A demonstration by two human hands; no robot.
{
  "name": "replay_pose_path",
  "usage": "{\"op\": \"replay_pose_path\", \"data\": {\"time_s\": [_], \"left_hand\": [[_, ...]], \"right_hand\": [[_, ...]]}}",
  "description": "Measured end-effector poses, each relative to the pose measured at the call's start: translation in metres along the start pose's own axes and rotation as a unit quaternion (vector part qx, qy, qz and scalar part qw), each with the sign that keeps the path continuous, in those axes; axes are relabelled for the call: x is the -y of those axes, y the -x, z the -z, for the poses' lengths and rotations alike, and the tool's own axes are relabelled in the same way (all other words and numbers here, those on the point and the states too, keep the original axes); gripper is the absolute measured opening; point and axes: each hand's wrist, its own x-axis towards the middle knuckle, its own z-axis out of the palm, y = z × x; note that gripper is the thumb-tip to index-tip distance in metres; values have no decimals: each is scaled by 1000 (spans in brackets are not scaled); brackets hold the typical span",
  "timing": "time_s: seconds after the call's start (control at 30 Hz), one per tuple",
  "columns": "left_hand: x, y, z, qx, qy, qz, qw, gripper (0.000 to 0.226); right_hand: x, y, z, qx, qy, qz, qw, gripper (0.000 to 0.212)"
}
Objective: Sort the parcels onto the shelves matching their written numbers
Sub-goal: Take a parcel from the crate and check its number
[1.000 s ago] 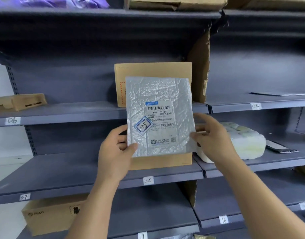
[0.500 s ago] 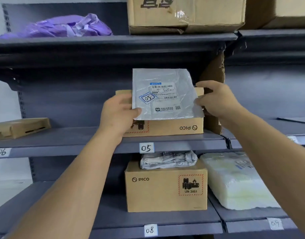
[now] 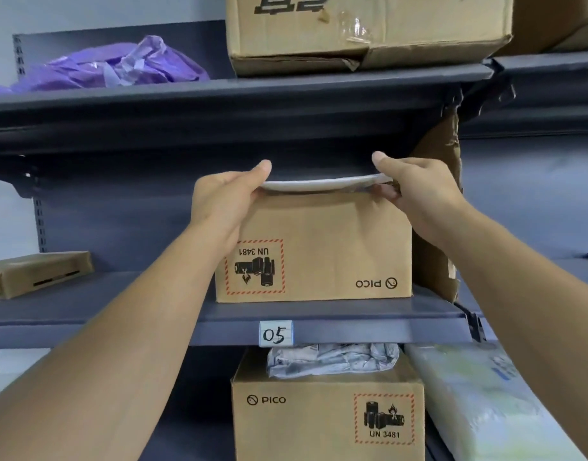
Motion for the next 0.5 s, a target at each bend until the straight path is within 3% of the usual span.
{"op": "replay_pose_path", "data": {"time_s": [0.1, 0.17, 0.27, 0.4, 0.5], "left_hand": [[8, -10, -2, -23, -87, -59, 994, 20], [13, -15, -3, -52, -196, -127, 971, 24], [19, -19, -7, -68, -264, -175, 946, 22], [25, -24, -12, -83, -300, -189, 931, 14], [29, -27, -12, -90, -330, -202, 918, 15]], "right_hand": [[-10, -7, 0, -6, 121, 80, 989, 44], [-15, -9, -1, -13, 220, 148, 964, 44], [-20, -12, -8, -17, 293, 215, 931, 37], [-31, -18, -13, -18, 383, 231, 894, 29], [-39, -22, -12, -26, 388, 218, 895, 34]]}}
